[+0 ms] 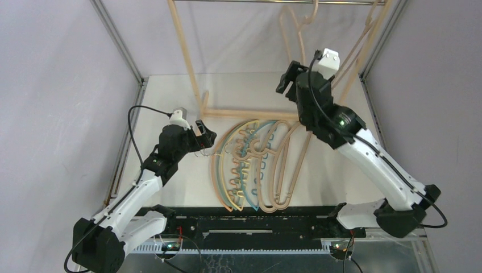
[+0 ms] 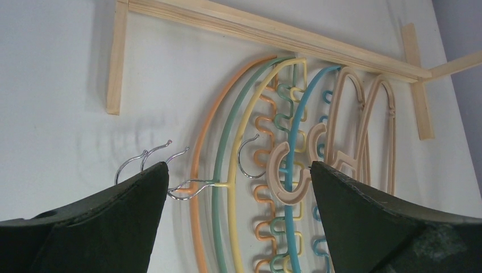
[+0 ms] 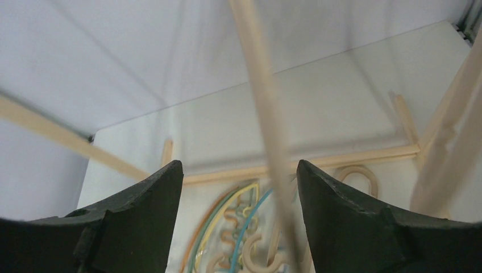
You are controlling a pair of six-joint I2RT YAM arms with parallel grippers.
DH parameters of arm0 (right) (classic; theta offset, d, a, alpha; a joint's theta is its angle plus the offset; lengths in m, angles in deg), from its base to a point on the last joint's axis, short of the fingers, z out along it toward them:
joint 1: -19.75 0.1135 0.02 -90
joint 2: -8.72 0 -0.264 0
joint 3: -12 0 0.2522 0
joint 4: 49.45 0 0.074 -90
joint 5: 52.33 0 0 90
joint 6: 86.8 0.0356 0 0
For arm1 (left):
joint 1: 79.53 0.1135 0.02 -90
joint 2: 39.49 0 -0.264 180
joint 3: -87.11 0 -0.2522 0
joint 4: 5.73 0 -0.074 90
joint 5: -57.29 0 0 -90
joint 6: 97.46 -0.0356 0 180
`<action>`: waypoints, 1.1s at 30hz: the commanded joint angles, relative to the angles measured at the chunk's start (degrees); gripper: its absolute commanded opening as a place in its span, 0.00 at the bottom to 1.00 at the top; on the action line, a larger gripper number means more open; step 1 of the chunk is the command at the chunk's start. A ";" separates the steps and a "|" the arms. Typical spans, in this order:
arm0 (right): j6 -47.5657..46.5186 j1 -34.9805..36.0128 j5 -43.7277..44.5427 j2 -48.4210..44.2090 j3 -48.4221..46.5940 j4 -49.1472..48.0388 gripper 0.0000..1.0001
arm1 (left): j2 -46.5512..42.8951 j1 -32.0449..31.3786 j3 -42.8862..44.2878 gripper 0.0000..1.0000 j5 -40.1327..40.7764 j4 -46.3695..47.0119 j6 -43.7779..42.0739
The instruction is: Organize the hangers
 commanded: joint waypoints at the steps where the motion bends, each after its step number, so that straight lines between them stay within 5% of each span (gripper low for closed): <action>1: -4.05 8.68 10.85 -6.54 3.38 -0.22 0.80 | 0.29 -0.33 -0.02 1.00 0.09 1.39 -0.02; 7: -3.78 21.92 29.38 -12.39 10.26 3.74 0.83 | 1.49 -0.32 0.14 1.00 0.15 1.48 -0.09; 13: 10.45 27.32 36.77 -14.23 10.40 22.93 0.85 | 1.96 -0.33 0.07 0.99 -0.01 1.40 0.00; 18: 22.60 27.50 31.59 -15.19 11.76 35.78 0.85 | 2.01 -0.33 0.04 0.99 0.46 1.35 -0.09; 25: 22.95 30.01 20.31 -14.71 19.23 33.99 0.80 | 3.56 -0.34 0.33 1.00 0.19 1.88 -0.01; 33: 29.07 34.77 8.34 -1.81 27.15 26.85 0.79 | 3.60 -0.30 0.24 1.00 -0.04 2.28 0.39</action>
